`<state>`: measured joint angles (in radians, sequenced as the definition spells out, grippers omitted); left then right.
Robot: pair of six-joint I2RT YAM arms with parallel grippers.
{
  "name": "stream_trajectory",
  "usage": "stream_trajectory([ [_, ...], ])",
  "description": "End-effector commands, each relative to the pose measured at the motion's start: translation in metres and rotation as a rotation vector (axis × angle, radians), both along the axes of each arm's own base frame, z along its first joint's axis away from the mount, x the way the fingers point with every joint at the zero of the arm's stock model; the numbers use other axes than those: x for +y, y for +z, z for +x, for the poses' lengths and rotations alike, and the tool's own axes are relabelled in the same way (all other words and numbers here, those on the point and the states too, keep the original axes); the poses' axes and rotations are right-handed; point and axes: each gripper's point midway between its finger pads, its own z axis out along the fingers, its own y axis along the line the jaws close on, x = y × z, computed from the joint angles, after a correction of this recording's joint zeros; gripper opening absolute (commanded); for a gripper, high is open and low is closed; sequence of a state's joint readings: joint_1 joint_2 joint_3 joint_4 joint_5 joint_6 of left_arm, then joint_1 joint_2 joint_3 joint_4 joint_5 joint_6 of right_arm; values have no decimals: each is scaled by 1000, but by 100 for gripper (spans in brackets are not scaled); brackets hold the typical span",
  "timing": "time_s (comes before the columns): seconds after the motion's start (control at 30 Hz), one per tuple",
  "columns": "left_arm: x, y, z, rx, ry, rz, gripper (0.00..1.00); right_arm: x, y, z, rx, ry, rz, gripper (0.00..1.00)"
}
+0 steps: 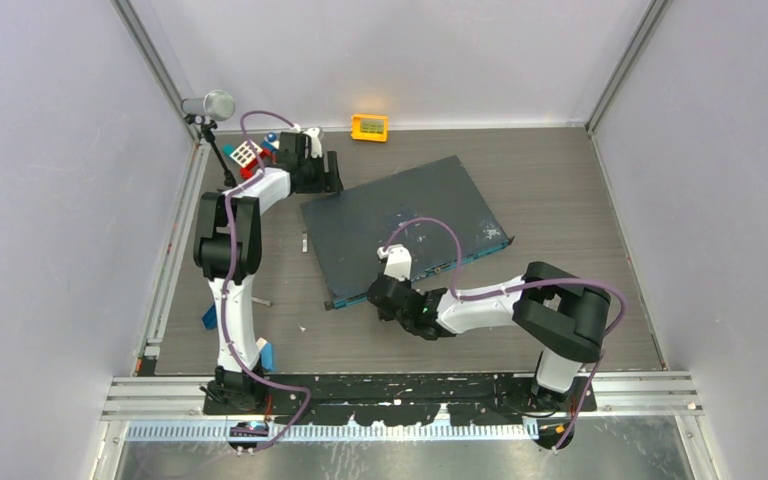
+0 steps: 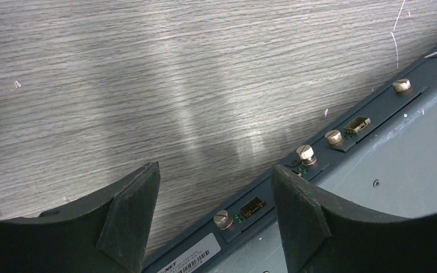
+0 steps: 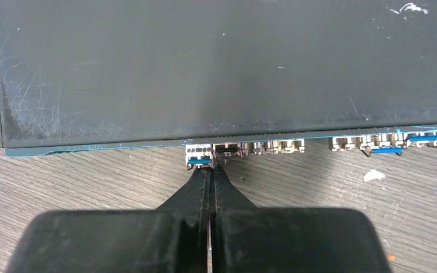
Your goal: Insert the plug into the switch port
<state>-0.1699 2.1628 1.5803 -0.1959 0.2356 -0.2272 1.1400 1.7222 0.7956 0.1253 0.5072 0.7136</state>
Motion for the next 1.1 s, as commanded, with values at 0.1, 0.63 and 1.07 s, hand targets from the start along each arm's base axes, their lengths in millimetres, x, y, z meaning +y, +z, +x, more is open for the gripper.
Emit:
stream_trajectory([
  [0.1, -12, -7, -10, 43, -53, 8, 73, 3, 15, 20, -42, -31, 12, 1],
  [0.63, -13, -8, -11, 45, -60, 13, 73, 7, 23, 32, -62, -39, 11, 0],
  [1.07, -15, -7, -11, 44, -65, 18, 73, 6, 24, 44, -93, -165, 88, 1],
])
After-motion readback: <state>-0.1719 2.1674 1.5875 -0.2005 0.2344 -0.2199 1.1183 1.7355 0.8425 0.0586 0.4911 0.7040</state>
